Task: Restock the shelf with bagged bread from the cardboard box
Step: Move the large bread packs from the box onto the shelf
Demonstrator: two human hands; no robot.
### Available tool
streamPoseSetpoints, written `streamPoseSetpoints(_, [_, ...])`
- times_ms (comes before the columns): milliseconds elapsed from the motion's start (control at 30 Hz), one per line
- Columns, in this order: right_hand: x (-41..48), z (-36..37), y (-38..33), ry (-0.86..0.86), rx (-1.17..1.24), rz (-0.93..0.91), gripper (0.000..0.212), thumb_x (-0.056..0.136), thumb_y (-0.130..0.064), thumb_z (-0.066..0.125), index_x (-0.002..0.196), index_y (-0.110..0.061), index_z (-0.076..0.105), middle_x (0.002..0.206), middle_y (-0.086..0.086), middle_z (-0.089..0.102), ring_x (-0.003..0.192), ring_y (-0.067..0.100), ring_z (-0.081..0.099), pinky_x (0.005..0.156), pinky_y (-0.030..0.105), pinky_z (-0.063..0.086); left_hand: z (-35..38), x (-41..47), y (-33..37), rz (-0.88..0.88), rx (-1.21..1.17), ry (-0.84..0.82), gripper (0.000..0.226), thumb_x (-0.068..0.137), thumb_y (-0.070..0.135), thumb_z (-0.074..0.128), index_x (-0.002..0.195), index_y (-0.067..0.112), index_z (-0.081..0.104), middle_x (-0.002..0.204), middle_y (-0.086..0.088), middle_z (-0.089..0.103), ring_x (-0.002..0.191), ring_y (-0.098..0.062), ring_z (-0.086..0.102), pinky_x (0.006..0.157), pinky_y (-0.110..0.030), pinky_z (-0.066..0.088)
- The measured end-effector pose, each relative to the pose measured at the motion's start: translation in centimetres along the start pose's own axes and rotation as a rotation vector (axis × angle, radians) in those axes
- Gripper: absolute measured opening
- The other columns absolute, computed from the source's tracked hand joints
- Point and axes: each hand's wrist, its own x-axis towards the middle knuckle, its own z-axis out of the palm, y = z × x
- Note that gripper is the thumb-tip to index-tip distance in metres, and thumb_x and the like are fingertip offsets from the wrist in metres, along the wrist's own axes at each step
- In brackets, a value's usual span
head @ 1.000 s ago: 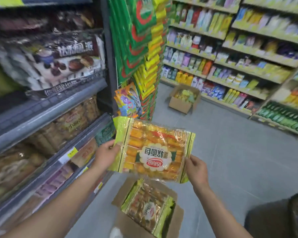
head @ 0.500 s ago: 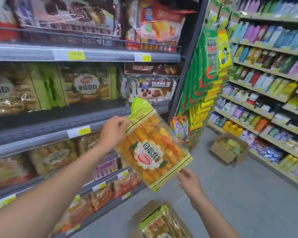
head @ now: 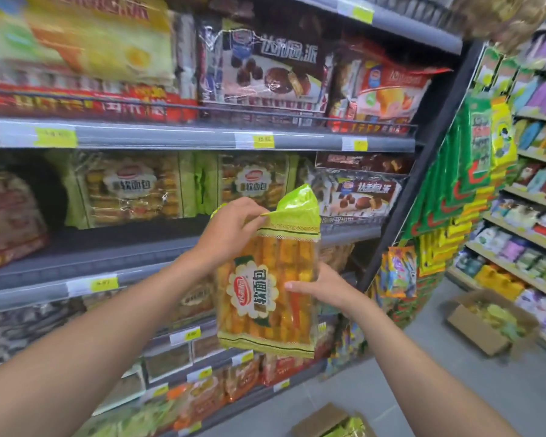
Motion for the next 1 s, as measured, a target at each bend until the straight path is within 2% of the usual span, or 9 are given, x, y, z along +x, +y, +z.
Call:
streamPoseSetpoints(100, [0.7,2.6,-0.6,0.001,0.140,-0.003,0.038,0.085,-0.022,0.082,0.112,-0.038,0.060,0.107,-0.019,0.070,0.089,-0.002,0.071,0.065,0.009,0.051,-2.2,-0.1,-1.6,0.043,0.042,-0.026,0.016,0.097,0.025,0.066,0.105,0.019,0.079,0.104,0.005,0.067,0.098,-0.011,0.061,0.091,-0.037,0.050])
streamPoseSetpoints(267, [1.5,6.1,-0.3,0.084,0.283,0.036,0.047,0.081,-0.033,0.085,0.120,-0.038,0.058,0.107,-0.014,0.074,0.088,0.005,0.074,0.057,0.021,0.052,-5.2,-1.5,-4.1,0.067,0.149,0.030,0.024,0.094,0.036,0.068,0.116,0.030,0.073,0.122,0.011,0.062,0.119,-0.008,0.052,0.103,-0.029,0.039])
streamPoseSetpoints(400, [2.0,7.3,1.4,0.128,0.402,0.101,0.098,0.054,-0.059,0.093,0.138,-0.028,0.052,0.128,-0.004,0.068,0.110,0.018,0.068,0.080,0.040,0.060,-6.9,-3.7,-6.8,-0.021,0.105,0.066,0.040,0.093,0.037,0.069,0.131,0.029,0.062,0.134,0.009,0.057,0.128,-0.010,0.048,0.110,-0.034,0.039])
streamPoseSetpoints(567, [1.9,7.5,2.1,0.164,0.646,0.113,0.130,0.059,-0.047,0.097,0.160,-0.025,0.018,0.156,0.009,0.043,0.135,0.028,0.051,0.105,0.063,0.046,-7.6,-6.0,-10.5,-0.293,-0.005,0.036,0.046,0.095,0.040,0.066,0.138,0.032,0.053,0.141,0.012,0.051,0.132,-0.009,0.046,0.110,-0.036,0.039])
streamPoseSetpoints(700, [0.8,7.9,0.0,0.233,0.821,0.088,0.099,0.093,-0.014,0.069,0.161,-0.016,-0.003,0.155,0.010,0.042,0.129,0.026,0.050,0.108,0.054,0.042,-7.1,-7.3,-12.2,-0.540,-0.327,0.175,0.046,0.096,0.036,0.065,0.139,0.024,0.052,0.134,0.005,0.057,0.125,-0.012,0.053,0.110,-0.038,0.043])
streamPoseSetpoints(767, [0.5,8.4,-0.9,0.204,0.917,0.090,0.074,0.097,-0.013,0.062,0.155,-0.023,0.018,0.138,0.008,0.056,0.132,0.033,0.050,0.109,0.056,0.039,-6.4,-7.8,-12.2,-0.669,-0.477,0.255,0.051,0.096,0.039,0.064,0.142,0.020,0.049,0.130,0.005,0.058,0.123,-0.016,0.056,0.104,-0.036,0.048])
streamPoseSetpoints(800, [0.5,8.5,-0.8,0.174,0.973,0.089,0.051,0.096,-0.018,0.063,0.141,-0.022,0.038,0.133,0.013,0.061,0.129,0.036,0.055,0.109,0.056,0.042,-6.1,-8.1,-11.9,-0.732,-0.532,0.253,0.056,0.096,0.044,0.064,0.144,0.020,0.047,0.129,0.006,0.058,0.124,-0.017,0.056,0.102,-0.034,0.048])
streamPoseSetpoints(900, [0.7,9.3,-0.4,0.155,1.099,0.116,0.055,0.094,-0.030,0.065,0.143,-0.009,0.052,0.138,0.019,0.062,0.127,0.036,0.060,0.107,0.055,0.044,-5.1,-8.9,-12.6,-0.872,-0.839,0.079,0.080,0.078,0.070,0.070,0.141,0.024,0.053,0.136,0.003,0.062,0.125,-0.023,0.059,0.106,-0.047,0.048])
streamPoseSetpoints(1000, [1.2,10.3,-0.4,0.177,1.183,0.104,0.056,0.094,-0.033,0.067,0.144,-0.014,0.052,0.139,0.017,0.061,0.133,0.038,0.054,0.115,0.057,0.035,-5.0,-9.3,-12.2,-0.865,-1.099,-0.186,0.085,0.073,0.067,0.078,0.140,0.022,0.054,0.139,-0.008,0.062,0.130,-0.031,0.056,0.105,-0.060,0.047])
